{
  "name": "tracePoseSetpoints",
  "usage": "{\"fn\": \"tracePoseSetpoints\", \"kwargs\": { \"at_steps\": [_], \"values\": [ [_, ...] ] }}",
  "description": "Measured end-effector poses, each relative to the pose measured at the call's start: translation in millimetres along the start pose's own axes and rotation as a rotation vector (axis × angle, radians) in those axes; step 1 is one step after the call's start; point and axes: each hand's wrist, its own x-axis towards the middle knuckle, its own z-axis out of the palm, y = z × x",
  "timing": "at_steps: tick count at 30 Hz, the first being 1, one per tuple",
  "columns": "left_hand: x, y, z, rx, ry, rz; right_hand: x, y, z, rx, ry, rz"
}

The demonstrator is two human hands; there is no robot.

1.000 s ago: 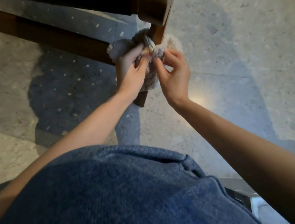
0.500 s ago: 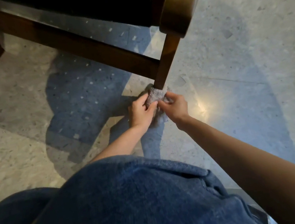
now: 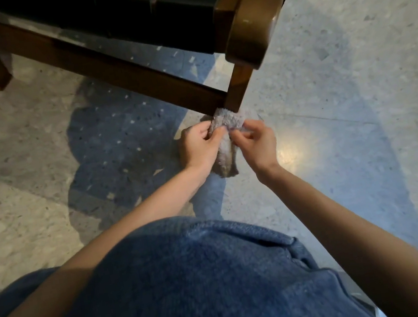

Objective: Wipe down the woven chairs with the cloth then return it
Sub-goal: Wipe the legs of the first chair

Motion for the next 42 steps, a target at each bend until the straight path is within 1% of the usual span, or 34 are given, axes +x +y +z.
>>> {"fn": "tracePoseSetpoints", "kwargs": {
  "at_steps": [2, 3, 4, 6, 7, 8, 10, 12, 15, 17, 20, 23, 28, 33, 36, 38, 42],
  "values": [
    [-6.5, 17.9, 1.3, -0.124, -0.002, -0.015, 1.5, -14.8, -8.1, -0.012, 0.074, -0.088],
    [-8.6, 28.0, 1.5, -0.17, -0.01, 0.015, 2.0, -24.4, -11.8, -0.004, 0.112, -0.14],
    [-9.6, 38.5, 0.4, -0.173, -0.001, 0.09, 3.1, -33.8, -15.1, 0.016, 0.148, -0.188],
    [-9.0, 57.4, -4.5, -0.089, 0.059, 0.285, 5.4, -51.4, -20.6, 0.075, 0.22, -0.274],
    [-8.3, 64.1, -6.4, -0.041, 0.093, 0.347, 7.0, -57.2, -22.1, 0.092, 0.257, -0.309],
    [-7.5, 67.8, -6.9, -0.008, 0.119, 0.369, 8.3, -60.6, -22.7, 0.098, 0.278, -0.326],
    [-6.9, 66.0, -3.5, -0.012, 0.122, 0.316, 9.5, -60.3, -22.3, 0.066, 0.277, -0.315],
    [-6.7, 54.6, 0.4, -0.016, 0.129, 0.255, 9.6, -49.8, -20.0, 0.043, 0.238, -0.273],
    [-4.9, 35.2, 0.5, 0.028, 0.176, 0.259, 9.7, -26.8, -13.6, 0.039, 0.172, -0.181],
    [-4.6, 24.5, 0.4, 0.015, 0.167, 0.283, 8.2, -14.5, -6.7, 0.033, 0.168, -0.159],
    [-7.6, 6.6, 0.7, -0.024, 0.129, 0.211, 6.0, 0.5, 3.3, -0.007, 0.154, -0.12],
    [-7.2, -11.3, -0.9, 0.013, 0.076, 0.114, 3.4, 14.3, 9.7, -0.065, 0.09, -0.05],
    [9.3, -24.3, -8.5, 0.195, -0.043, 0.016, 0.6, 20.0, 14.3, -0.09, -0.019, 0.074],
    [19.0, -31.5, -21.4, 0.324, -0.196, -0.086, 1.4, 16.6, 12.7, -0.327, -0.138, 0.17],
    [20.2, -31.2, -41.5, 0.342, -0.308, -0.112, -2.3, 2.8, 16.7, -0.391, -0.291, 0.172],
    [21.3, -24.5, -61.3, 0.353, -0.335, -0.124, -6.8, -12.5, 23.6, -0.388, -0.382, 0.138],
    [17.4, 6.6, -101.8, 0.356, -0.345, -0.202, -17.9, -50.9, 35.1, -0.324, -0.448, 0.14]
  ]
}}
